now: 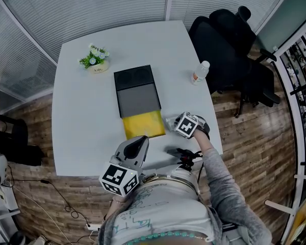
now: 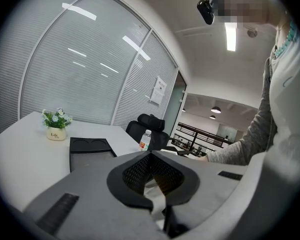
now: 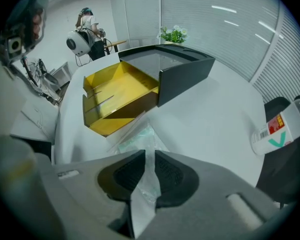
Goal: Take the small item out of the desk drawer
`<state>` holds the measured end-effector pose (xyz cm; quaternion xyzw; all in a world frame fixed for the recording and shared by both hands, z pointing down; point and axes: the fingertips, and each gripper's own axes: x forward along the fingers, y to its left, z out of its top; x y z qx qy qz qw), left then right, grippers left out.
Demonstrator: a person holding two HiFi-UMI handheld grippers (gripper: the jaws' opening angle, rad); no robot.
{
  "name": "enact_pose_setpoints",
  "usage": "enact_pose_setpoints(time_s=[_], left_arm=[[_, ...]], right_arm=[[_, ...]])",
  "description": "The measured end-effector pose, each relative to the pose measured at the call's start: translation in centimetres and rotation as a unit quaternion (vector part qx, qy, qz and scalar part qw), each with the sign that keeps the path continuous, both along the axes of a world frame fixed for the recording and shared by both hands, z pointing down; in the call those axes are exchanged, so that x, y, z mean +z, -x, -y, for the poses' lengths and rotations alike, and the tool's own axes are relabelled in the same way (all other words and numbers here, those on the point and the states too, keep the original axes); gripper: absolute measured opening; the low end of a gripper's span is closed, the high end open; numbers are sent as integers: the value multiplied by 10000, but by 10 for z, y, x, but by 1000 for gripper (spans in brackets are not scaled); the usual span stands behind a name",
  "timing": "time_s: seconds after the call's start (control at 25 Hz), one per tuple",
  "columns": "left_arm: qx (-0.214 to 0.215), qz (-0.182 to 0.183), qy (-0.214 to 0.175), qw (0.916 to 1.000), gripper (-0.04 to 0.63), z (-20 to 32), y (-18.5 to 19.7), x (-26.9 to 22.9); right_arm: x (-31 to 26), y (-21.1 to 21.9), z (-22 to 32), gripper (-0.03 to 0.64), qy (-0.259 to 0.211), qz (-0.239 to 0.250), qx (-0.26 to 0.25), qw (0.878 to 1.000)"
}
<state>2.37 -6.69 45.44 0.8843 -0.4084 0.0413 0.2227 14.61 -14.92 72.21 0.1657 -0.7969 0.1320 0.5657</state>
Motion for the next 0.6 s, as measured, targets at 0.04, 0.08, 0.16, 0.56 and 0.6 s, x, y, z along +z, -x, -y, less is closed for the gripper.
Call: enact_pose_setpoints(time_s=[0.04, 0.08, 0.16, 0.56, 0.6], left_arm=[[3, -5, 5, 10000, -3, 0, 1, 0], [7, -9, 8, 10000, -3, 0, 1, 0], [26, -9, 5, 10000, -3, 0, 2, 0], [134, 46, -30, 9999, -3, 1, 4, -2], [138, 55, -31, 9999, -3, 1, 4, -2]], right_arm=[[-2, -1, 0, 70, 0, 9, 9, 10000], [-4, -1, 1, 98, -1, 22, 10, 10000], [-7, -2, 2, 127, -9, 71, 14, 10000], [-34, -10, 0, 193, 87, 280, 250, 9993], [-33, -9, -1, 195, 103, 304, 229, 9992]])
